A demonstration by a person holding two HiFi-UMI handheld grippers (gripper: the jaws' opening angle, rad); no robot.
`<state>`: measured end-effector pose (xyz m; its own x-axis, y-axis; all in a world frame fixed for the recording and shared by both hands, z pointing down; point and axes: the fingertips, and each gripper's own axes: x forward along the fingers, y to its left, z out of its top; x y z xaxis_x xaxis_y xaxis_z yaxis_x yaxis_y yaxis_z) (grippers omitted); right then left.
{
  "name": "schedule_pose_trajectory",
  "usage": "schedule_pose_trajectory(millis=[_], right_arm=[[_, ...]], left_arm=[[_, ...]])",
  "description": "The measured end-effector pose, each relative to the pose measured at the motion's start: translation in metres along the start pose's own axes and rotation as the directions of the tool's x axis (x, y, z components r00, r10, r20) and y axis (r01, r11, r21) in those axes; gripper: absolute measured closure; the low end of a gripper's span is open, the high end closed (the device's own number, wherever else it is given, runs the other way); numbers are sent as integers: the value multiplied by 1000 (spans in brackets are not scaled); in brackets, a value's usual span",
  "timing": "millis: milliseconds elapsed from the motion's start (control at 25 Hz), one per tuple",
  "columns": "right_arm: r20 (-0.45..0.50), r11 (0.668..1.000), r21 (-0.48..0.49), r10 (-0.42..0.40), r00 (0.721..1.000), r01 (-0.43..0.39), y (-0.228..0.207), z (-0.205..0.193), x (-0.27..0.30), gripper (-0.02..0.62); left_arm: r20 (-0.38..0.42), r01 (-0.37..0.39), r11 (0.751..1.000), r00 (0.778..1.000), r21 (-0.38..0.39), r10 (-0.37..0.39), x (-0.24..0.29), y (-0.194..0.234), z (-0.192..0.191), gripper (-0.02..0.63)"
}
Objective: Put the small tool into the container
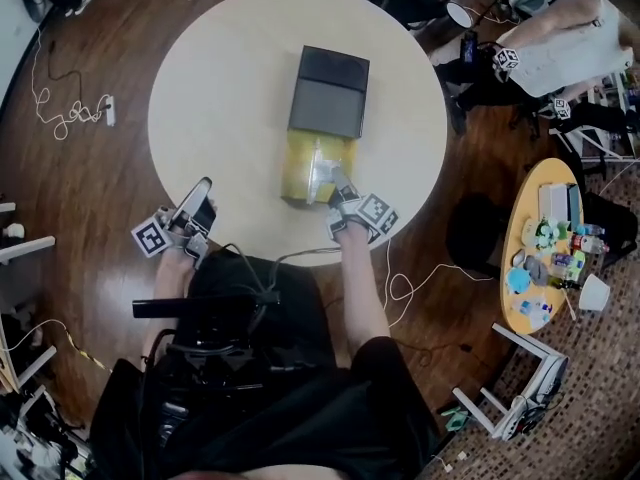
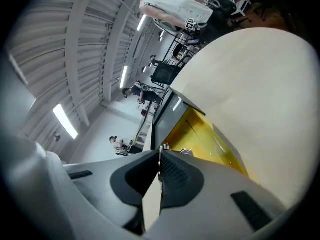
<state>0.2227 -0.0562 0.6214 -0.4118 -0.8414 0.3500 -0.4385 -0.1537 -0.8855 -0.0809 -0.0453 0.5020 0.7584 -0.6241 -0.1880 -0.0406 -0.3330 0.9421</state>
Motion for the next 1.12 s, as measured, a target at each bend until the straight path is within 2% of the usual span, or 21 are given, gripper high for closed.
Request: schedule_pose_trajectory(millis=[480,880,1120], right_arm=[[-8,996,11,-92,996,93,-25,6,23,603],[-1,993,3,-118,993,118,-36,11,43,603],[-28,991,-46,-129,991,128,-45,8,53,603]], left_arm=[[10,-5,1000,1000,14,5,-3,1,5,565],[20,-14,1000,1000,16,14,-3,0,3,565],[21,-19,1000,1000,23,18,-2,0,0,565]])
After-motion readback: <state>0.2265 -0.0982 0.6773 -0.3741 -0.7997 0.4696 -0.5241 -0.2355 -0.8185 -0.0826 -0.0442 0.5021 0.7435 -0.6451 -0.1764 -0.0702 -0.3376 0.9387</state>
